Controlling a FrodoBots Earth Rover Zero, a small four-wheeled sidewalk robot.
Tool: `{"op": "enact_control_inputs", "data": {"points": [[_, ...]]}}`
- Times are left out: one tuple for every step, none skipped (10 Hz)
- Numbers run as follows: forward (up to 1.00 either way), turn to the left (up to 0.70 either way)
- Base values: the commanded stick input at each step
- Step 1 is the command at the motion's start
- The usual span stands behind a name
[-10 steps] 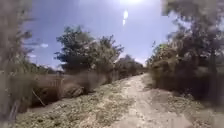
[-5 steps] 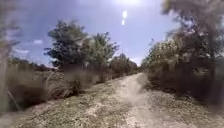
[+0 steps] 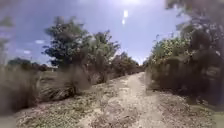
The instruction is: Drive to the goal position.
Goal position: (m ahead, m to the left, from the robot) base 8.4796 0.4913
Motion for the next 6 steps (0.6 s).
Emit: {"op": "enact_control_inputs", "data": {"points": [[0.7,0.0],[0.7,0.0],[0.7,0.0],[0.7,0.0],[0.7,-0.27],[0.7,-0.35]]}}
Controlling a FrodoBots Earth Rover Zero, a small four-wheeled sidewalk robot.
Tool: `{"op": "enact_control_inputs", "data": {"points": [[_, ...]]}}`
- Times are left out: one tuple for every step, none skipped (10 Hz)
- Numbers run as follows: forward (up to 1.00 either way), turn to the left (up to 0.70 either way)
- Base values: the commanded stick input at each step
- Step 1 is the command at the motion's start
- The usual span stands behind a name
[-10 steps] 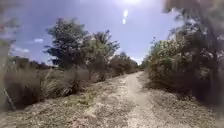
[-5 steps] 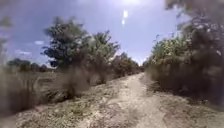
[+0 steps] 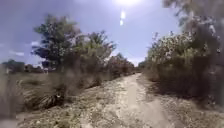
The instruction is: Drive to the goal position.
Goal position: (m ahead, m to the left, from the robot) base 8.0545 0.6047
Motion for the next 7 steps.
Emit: {"op": "enact_control_inputs", "data": {"points": [[0.7,-0.35],[0.7,-0.25],[0.7,-0.12],[0.7,0.0],[0.7,0.0],[0.7,0.0],[0.7,0.0]]}}
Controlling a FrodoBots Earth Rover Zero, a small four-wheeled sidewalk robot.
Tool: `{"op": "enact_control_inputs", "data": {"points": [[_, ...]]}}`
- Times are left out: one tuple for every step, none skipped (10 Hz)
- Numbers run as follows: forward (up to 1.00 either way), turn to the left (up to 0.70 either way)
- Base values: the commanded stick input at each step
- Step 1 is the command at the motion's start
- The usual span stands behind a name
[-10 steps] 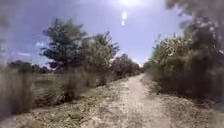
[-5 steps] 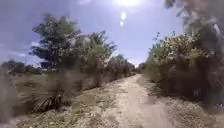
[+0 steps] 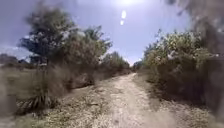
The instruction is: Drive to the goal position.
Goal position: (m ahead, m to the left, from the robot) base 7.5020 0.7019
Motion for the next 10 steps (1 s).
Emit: {"op": "enact_control_inputs", "data": {"points": [[0.7,0.0],[0.7,0.0],[0.7,0.0],[0.7,0.0],[0.7,0.0],[0.7,0.0],[0.7,0.0],[0.7,0.0],[0.7,0.0],[0.7,0.0]]}}
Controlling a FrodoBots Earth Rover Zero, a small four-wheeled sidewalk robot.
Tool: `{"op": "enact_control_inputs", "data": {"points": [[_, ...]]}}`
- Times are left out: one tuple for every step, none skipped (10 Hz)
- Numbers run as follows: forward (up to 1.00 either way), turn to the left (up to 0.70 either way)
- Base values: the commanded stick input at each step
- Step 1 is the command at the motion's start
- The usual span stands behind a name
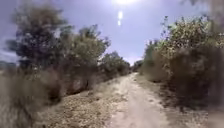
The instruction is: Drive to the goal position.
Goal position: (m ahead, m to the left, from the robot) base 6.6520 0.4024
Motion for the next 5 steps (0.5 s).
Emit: {"op": "enact_control_inputs", "data": {"points": [[0.7,0.0],[0.7,0.0],[0.7,0.0],[0.7,0.0],[0.7,0.0]]}}
